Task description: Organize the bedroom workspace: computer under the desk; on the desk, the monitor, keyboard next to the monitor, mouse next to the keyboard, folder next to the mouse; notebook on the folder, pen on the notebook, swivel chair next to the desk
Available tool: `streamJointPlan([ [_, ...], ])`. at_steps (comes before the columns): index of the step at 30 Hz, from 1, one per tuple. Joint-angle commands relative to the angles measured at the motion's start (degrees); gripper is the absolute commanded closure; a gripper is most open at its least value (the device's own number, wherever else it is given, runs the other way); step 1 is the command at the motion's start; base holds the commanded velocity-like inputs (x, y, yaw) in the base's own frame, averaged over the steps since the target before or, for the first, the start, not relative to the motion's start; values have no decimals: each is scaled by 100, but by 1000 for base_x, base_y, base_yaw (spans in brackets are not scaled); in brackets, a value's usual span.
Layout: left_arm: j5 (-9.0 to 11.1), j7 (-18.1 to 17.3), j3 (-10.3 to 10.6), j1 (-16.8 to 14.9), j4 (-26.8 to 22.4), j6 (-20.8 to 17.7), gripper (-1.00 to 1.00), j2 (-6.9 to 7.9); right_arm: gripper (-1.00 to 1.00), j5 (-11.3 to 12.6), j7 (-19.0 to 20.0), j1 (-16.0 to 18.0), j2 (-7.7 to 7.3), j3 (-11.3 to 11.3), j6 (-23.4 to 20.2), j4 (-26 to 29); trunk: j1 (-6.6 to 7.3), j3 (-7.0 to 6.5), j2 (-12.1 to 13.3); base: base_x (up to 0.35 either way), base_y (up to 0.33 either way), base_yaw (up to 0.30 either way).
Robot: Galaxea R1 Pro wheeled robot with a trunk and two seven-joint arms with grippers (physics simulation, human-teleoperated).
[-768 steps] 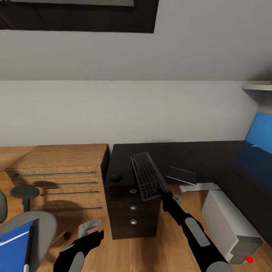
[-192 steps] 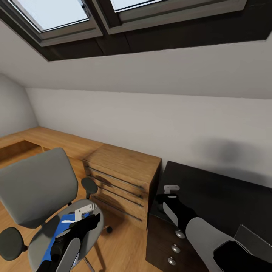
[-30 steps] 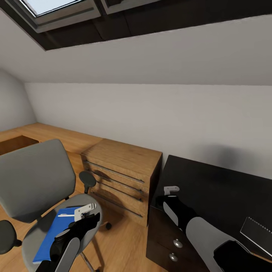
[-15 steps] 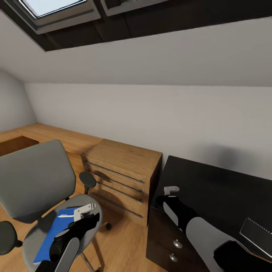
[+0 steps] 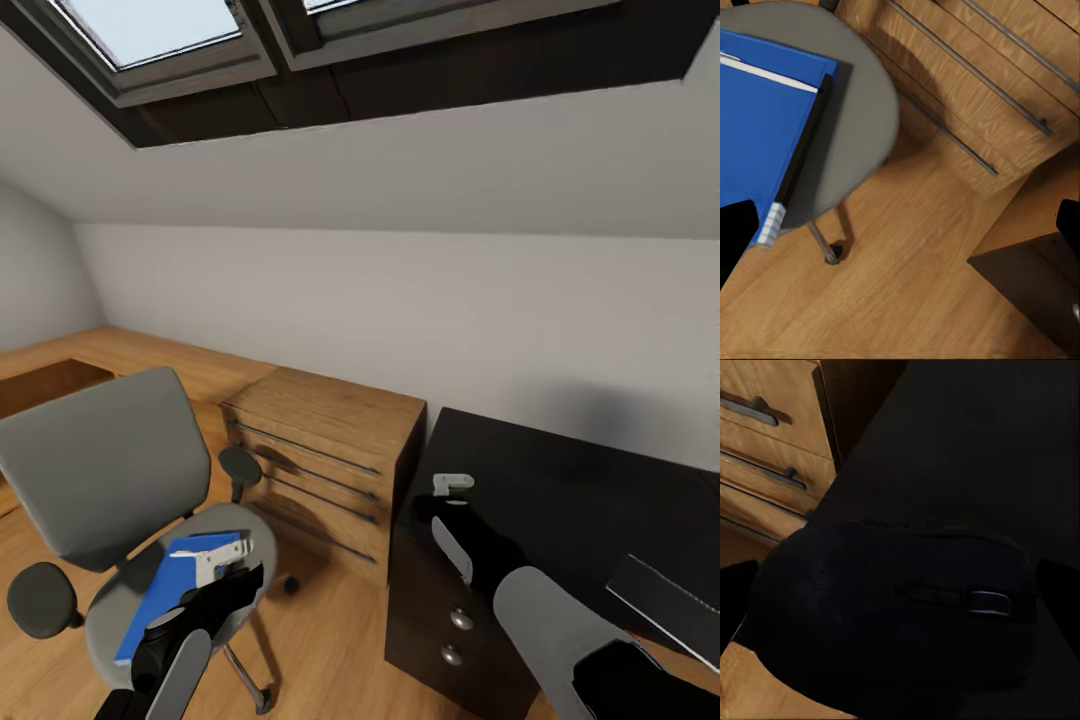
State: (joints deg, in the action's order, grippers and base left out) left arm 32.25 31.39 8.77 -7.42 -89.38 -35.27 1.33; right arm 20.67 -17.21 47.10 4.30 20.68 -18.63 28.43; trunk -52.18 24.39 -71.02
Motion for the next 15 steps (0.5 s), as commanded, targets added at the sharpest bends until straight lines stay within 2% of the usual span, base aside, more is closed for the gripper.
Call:
streamJointPlan([
  [1, 46, 68, 16, -5, 72, -6, -100, 5, 100, 72, -58, 1, -63, 6, -137, 183, 26, -11, 37, -337, 0, 0],
  [3, 35, 73, 22, -5, 173, -3, -100, 2, 100, 83, -60, -5, -131, -11, -281, 372, 70, -47, 118, -338, 0, 0],
  [5, 24, 77, 32, -5, 274, 1, -100, -1, 100, 234, -62, -51, -201, -30, -444, 700, 114, -83, 198, -339, 0, 0],
  [10, 26, 75, 32, -5, 385, 2, -100, 11, 100, 399, -67, -119, -219, -31, -504, 839, 224, -173, 398, -339, 0, 0],
  [12, 18, 71, 33, -3, 569, 17, -100, 14, 100, 437, -66, -133, -224, -30, -520, 914, 268, -209, 479, -308, 0, 0],
  [15, -2, 57, 38, 109, 679, 44, -100, 14, 100, 447, -76, -265, -229, -33, -557, 1264, 333, -263, 599, -79, 0, 0],
])
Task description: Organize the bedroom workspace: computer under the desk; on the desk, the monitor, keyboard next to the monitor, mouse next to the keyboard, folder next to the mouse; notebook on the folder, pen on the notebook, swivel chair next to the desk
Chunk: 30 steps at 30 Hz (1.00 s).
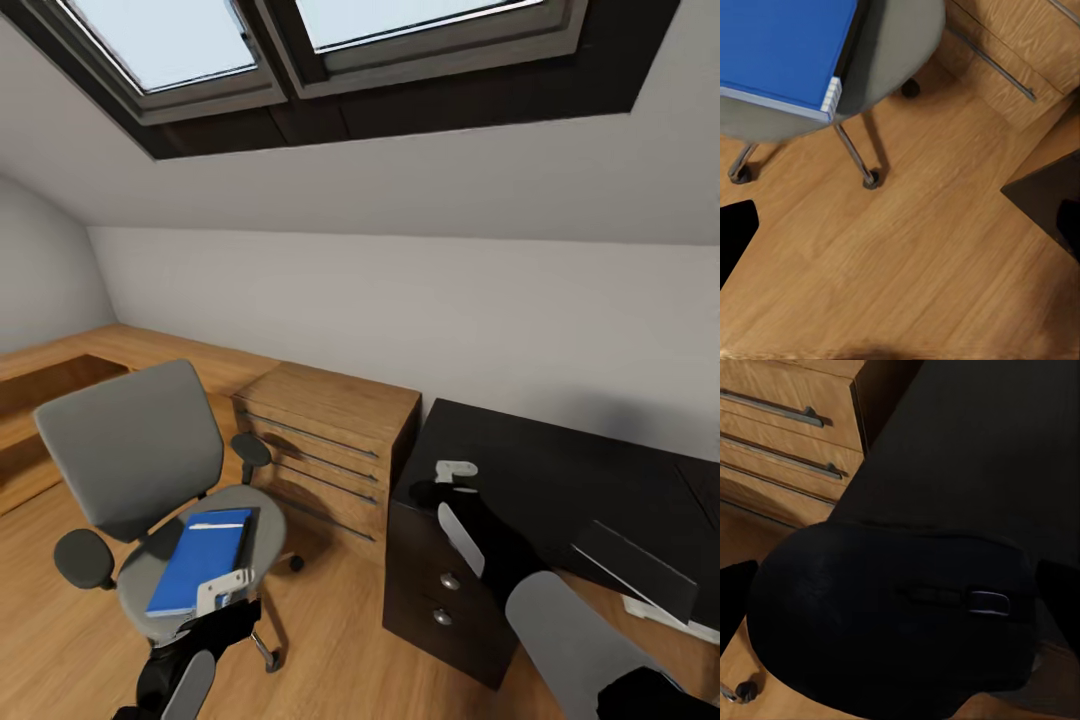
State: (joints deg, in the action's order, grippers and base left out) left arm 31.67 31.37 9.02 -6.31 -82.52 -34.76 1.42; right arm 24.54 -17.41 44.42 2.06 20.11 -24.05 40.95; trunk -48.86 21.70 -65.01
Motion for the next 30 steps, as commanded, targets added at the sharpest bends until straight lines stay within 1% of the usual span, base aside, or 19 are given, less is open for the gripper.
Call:
streamJointPlan([
  [1, 49, 58, 17, 36, -5, -4, -100, 4, 100, 60, -62, -32, -8, 24, -42, 91, 23, -11, 38, -38, 0, 0],
  [4, -32, 57, 126, 245, -2, 10, -100, 5, 100, 59, -170, -263, -71, 21, -264, 601, 89, -65, 158, -17, 0, 0],
  [5, -99, 60, 217, 381, 4, 16, -100, 6, 100, 63, -260, -414, -143, 24, -366, 978, 111, -83, 198, -6, 0, 0],
  [6, -125, 58, 240, 429, 7, 19, -100, 6, 100, 64, -288, -466, -164, 25, -390, 1104, 133, -101, 238, -5, 0, 0],
  [9, -265, 56, 317, 740, 60, 46, -100, 7, 100, 68, -430, -770, -232, 22, -466, 1720, 199, -155, 359, -2, 0, 0],
  [11, -288, 51, 327, 807, 248, 129, -100, 17, 100, 68, -456, -825, -241, 21, -476, 1816, 243, -191, 439, 0, 0, 0],
  [12, -299, 47, 336, 832, 469, 253, -100, 26, 100, 68, -465, -846, -244, 20, -478, 1852, 265, -209, 479, 0, 0, 0],
  [13, -317, 32, 389, 858, 968, 694, -100, 33, 100, 69, -475, -868, -243, 25, -478, 1892, 287, -227, 519, 0, 0, 0],
  [15, -362, 24, 603, 869, 1336, 1263, -100, 42, 100, 69, -480, -877, -242, 27, -478, 1917, 331, -263, 599, 0, 0, 0],
  [16, -641, 37, 987, 879, 1912, 1869, -100, 52, 100, 69, -489, -895, -250, 12, -485, 1993, 353, -281, 639, 0, 0, 0],
  [18, -709, 45, 997, 877, 2187, 1901, -100, 39, 100, 69, -496, -903, -250, 8, -487, 2065, 397, -317, 719, 0, 0, -119],
  [20, -702, 45, 997, 877, 2228, 1903, -100, 55, 100, 73, -519, -908, -250, 10, -487, 2066, 441, -354, 800, 0, 0, -258],
  [25, -704, 38, 996, 883, 2564, 1903, -100, 24, 100, 77, -674, -909, -250, 4, -487, 2066, 550, -444, 1000, 0, 0, -268],
  [30, -700, 36, 997, 885, 2696, 1903, -100, 6, 100, 77, -769, -909, -247, -146, -487, 2066, 660, -534, 1201, 0, 0, -126],
])
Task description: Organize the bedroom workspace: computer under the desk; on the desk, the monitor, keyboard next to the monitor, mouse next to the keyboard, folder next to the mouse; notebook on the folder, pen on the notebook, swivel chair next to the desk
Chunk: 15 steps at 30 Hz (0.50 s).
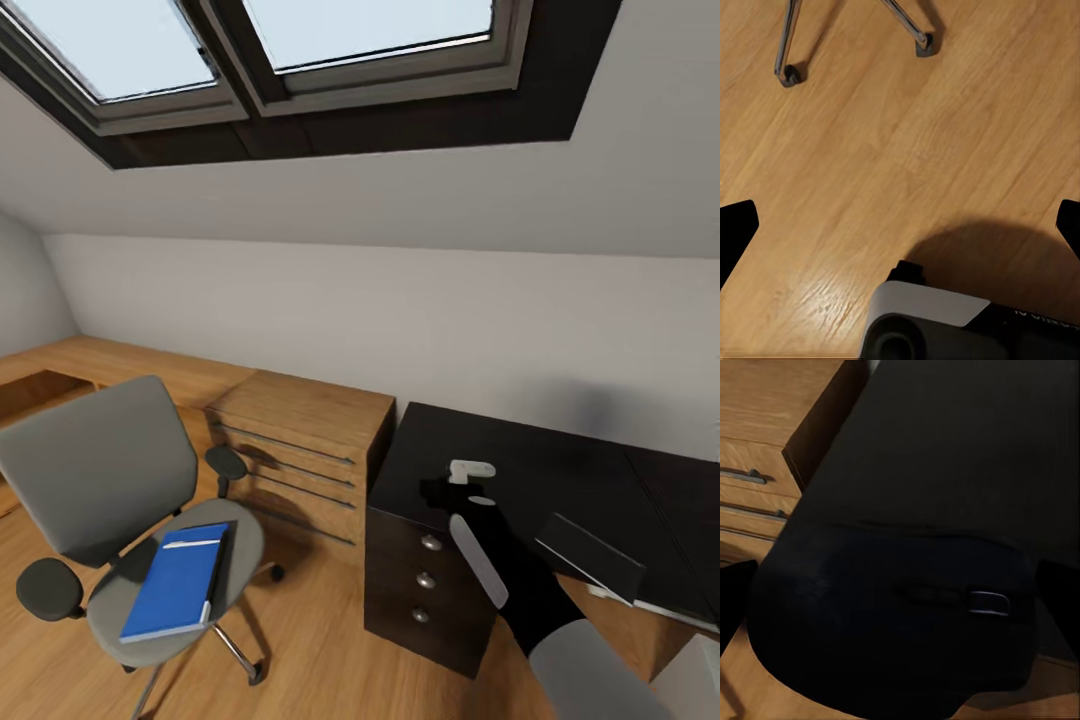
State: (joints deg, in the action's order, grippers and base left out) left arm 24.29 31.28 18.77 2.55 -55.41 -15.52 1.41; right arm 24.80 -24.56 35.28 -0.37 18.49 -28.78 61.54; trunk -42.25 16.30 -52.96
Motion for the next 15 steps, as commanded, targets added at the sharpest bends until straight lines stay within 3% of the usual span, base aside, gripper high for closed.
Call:
streamJointPlan([
  [1, 39, 45, 21, -1, 2, -21, -100, 8, 100, 51, -62, 5, -5, 0, -14, 7, 21, -12, 36, 0, 0, -33],
  [15, 41, 45, 21, 0, 248, -12, -100, 9, 100, 45, -85, 5, -5, -43, -14, 7, 329, -263, 598, 0, 0, -5],
])
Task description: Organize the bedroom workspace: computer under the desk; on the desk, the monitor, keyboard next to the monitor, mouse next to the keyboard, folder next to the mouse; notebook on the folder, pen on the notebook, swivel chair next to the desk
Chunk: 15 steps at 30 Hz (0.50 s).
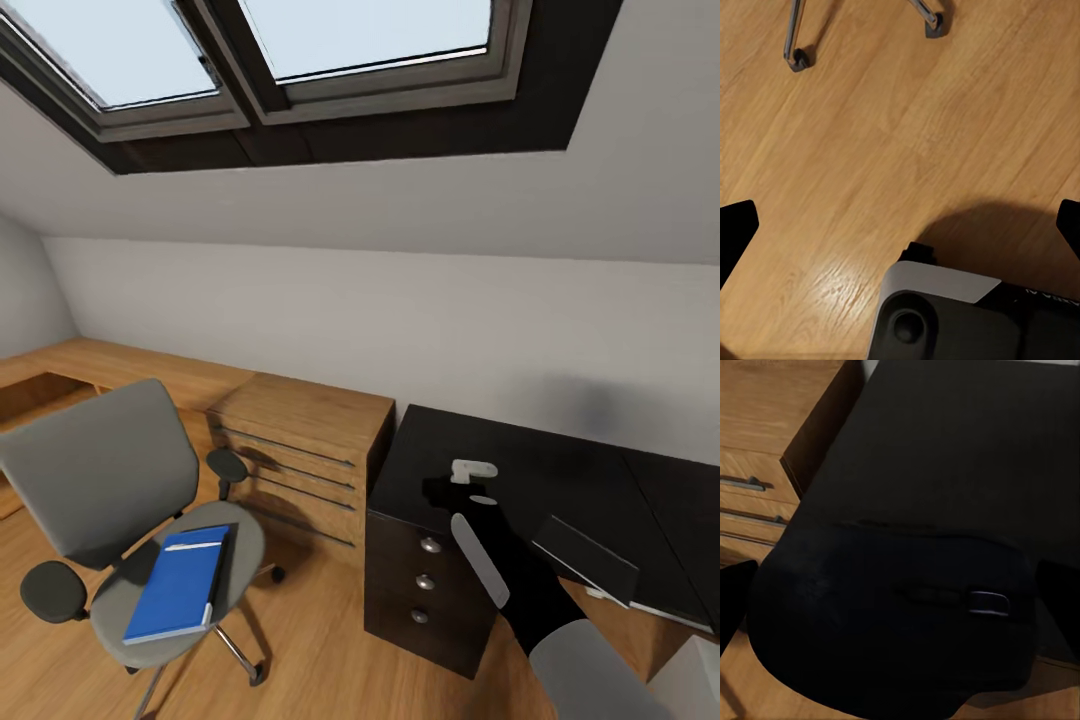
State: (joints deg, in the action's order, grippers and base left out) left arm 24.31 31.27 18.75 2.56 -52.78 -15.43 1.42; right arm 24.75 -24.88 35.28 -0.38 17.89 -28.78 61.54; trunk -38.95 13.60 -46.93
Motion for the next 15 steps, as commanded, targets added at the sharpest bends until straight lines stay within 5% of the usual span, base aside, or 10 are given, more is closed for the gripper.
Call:
streamJointPlan([
  [1, 38, 46, 23, -1, -15, -22, -100, 8, 100, 49, -58, 5, -5, 15, -14, 7, 21, -11, 35, 0, 0, 0],
  [6, 38, 46, 23, -2, -14, -20, -100, 8, 100, 48, -249, 5, -6, 10, -10, 7, 131, -103, 236, 0, 0, -24],
  [12, 38, 46, 23, -2, -14, 26, -100, 3, 100, 33, -367, 5, -17, -143, -18, 7, 153, -139, 276, 0, 0, -210],
  [15, 38, 46, 29, -2, -10, 162, -100, 0, 100, 33, -352, 5, -200, -298, -10, -22, 153, -150, 276, 0, 0, -264],
])
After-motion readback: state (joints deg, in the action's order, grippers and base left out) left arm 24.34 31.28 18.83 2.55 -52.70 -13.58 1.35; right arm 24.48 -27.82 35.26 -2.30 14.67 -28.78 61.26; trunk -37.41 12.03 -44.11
